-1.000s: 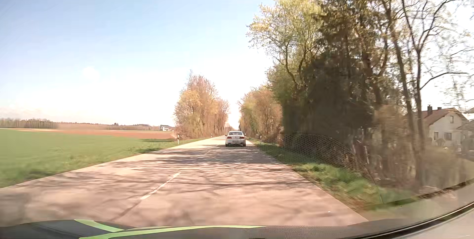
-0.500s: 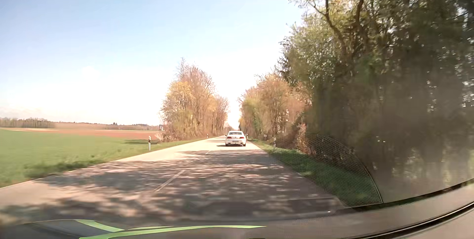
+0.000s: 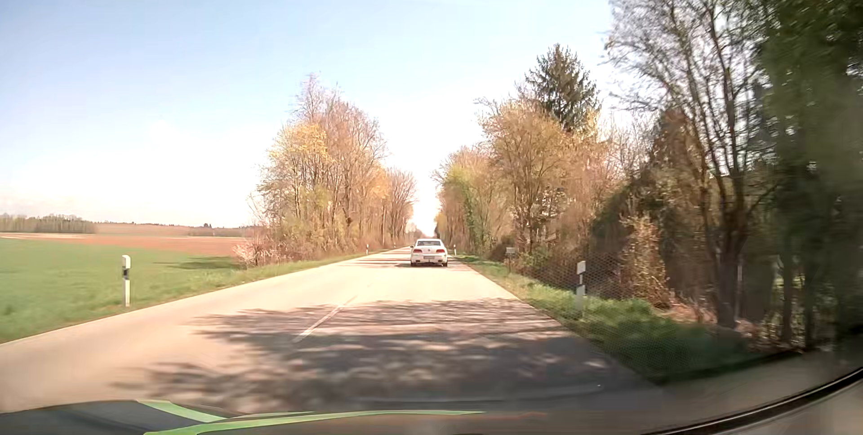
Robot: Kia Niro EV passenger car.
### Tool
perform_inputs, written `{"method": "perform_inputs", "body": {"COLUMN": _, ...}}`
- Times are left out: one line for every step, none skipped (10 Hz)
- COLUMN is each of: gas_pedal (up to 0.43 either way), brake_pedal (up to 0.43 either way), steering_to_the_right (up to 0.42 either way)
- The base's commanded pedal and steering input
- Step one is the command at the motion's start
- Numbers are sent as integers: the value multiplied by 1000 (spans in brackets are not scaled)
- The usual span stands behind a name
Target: Follow the waypoints while adhering to traffic rules and regulations
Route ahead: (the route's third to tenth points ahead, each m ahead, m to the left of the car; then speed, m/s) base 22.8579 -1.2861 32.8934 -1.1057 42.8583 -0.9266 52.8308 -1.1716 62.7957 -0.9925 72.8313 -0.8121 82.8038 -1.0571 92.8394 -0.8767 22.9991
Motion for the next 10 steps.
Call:
{"method": "perform_inputs", "body": {"gas_pedal": 228, "brake_pedal": 0, "steering_to_the_right": 1}}
{"method": "perform_inputs", "body": {"gas_pedal": 228, "brake_pedal": 0, "steering_to_the_right": 1}}
{"method": "perform_inputs", "body": {"gas_pedal": 228, "brake_pedal": 0, "steering_to_the_right": 1}}
{"method": "perform_inputs", "body": {"gas_pedal": 228, "brake_pedal": 0, "steering_to_the_right": 1}}
{"method": "perform_inputs", "body": {"gas_pedal": 209, "brake_pedal": 0, "steering_to_the_right": 1}}
{"method": "perform_inputs", "body": {"gas_pedal": 209, "brake_pedal": 0, "steering_to_the_right": 1}}
{"method": "perform_inputs", "body": {"gas_pedal": 189, "brake_pedal": 0, "steering_to_the_right": 1}}
{"method": "perform_inputs", "body": {"gas_pedal": 157, "brake_pedal": 0, "steering_to_the_right": 1}}
{"method": "perform_inputs", "body": {"gas_pedal": 138, "brake_pedal": 0, "steering_to_the_right": 1}}
{"method": "perform_inputs", "body": {"gas_pedal": 138, "brake_pedal": 0, "steering_to_the_right": 1}}
